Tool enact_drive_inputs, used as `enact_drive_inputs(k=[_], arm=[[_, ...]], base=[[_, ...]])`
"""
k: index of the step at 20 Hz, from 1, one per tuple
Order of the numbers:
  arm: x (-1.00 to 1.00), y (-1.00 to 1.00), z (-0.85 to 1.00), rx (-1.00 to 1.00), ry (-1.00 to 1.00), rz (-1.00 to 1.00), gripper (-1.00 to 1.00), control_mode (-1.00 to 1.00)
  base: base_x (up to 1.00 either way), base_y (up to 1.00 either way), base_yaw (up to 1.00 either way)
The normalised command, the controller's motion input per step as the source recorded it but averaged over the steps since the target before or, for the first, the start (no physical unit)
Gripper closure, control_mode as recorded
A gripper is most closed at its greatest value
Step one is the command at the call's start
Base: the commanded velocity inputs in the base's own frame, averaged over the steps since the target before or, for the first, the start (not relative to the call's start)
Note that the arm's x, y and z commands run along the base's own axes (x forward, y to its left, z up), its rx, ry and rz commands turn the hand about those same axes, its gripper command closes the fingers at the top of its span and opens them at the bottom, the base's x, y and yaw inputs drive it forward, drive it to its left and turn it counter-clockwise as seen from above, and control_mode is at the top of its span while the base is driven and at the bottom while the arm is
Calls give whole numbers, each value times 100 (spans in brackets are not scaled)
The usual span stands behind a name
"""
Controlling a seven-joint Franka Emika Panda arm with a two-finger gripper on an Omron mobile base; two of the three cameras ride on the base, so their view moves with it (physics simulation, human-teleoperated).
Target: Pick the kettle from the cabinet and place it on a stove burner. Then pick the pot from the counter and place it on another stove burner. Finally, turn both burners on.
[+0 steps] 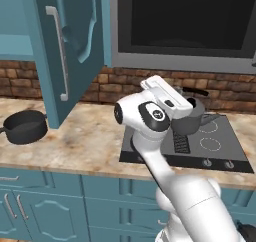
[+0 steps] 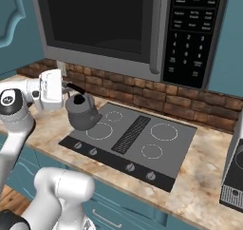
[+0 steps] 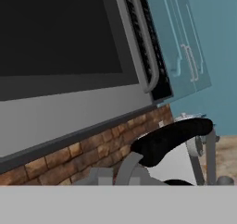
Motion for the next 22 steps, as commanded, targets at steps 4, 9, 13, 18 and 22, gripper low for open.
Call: enact_drive_inputs(k=[4, 9, 13, 18, 22], arm=[[33, 0, -9, 0, 0, 2, 100, -100], [33, 0, -11, 0, 0, 1, 100, -100], [33, 0, -17, 0, 0, 1, 100, -100], [30, 0, -21, 0, 0, 1, 100, -100], [29, -2, -19, 0, 0, 0, 100, -100]], base=[[0, 0, 0], [0, 0, 0], [0, 0, 0], [0, 0, 0], [0, 0, 0]])
